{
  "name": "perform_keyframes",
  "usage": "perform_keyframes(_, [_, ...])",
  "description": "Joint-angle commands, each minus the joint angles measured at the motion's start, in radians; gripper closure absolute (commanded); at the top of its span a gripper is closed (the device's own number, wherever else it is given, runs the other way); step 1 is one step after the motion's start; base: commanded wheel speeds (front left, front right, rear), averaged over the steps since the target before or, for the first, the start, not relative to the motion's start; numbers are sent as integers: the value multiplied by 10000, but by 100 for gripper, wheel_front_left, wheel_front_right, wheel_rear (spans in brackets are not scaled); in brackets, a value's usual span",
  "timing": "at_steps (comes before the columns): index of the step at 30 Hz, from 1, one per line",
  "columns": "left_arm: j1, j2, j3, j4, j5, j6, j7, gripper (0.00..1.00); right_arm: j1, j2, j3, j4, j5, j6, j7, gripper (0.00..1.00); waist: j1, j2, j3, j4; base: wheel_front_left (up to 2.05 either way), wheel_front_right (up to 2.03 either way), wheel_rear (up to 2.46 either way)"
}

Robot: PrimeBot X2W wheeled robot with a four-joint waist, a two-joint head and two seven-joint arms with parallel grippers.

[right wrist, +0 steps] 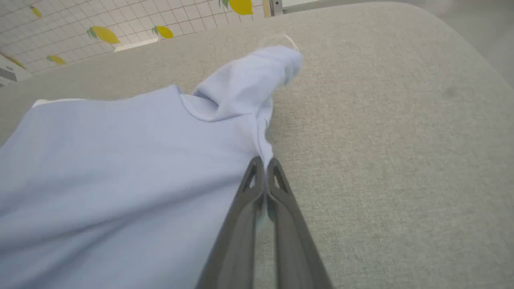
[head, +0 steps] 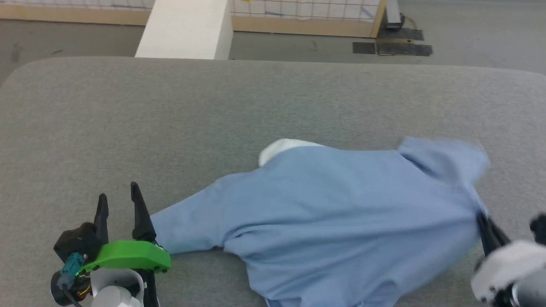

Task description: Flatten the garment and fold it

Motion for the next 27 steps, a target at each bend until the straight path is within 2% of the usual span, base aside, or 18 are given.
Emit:
perform_keyframes(1, [82, -27, -9, 63, 124, -59, -43, 0, 319, 12, -230, 344, 254, -13, -49, 100, 0, 0, -19, -316, 0, 0, 0])
perform_keyframes(6, [17, -27, 7, 258, 227, -190, -43, 0, 865, 14, -430, 1649, 1154, -13, 561, 100, 0, 0, -64, -690, 0, 0, 0])
perform_keyframes(10, [-7, -26, -1, 409, 324, -253, -43, 0, 877, 15, -276, 1738, 1374, -13, 791, 100, 0, 0, -116, -876, 0, 0, 0])
perform_keyframes(11, [-2, -26, -17, 461, 336, -276, -43, 0, 877, 15, -272, 1708, 1371, -13, 816, 83, 0, 0, -126, -903, 0, 0, 0])
perform_keyframes(12, [5, -13, -54, 552, 357, -300, -43, 0, 883, 15, -235, 1620, 1305, -13, 824, 2, 0, 0, -136, -931, 0, 0, 0])
perform_keyframes(15, [-3, 62, -142, 788, 441, -247, 145, 0, 819, 15, -172, 1121, 996, -13, 370, 0, 0, 0, -144, -1002, 0, 0, 0])
perform_keyframes(19, [-81, 275, -178, 994, 644, 87, 903, 0, 749, 15, 88, 393, 268, -13, -818, 0, 0, 0, -150, -1055, 0, 0, 0])
perform_keyframes(23, [-182, 594, -219, 1066, 725, 251, 2050, 0, 835, 16, 327, 25, -115, -13, -1539, 0, 0, 0, -149, -1091, 0, 0, 0])
perform_keyframes(27, [-284, 951, -367, 1143, 634, 107, 3560, 0, 853, 16, 465, -65, -128, -13, -1726, 0, 0, 0, -102, -1168, 0, 0, 0])
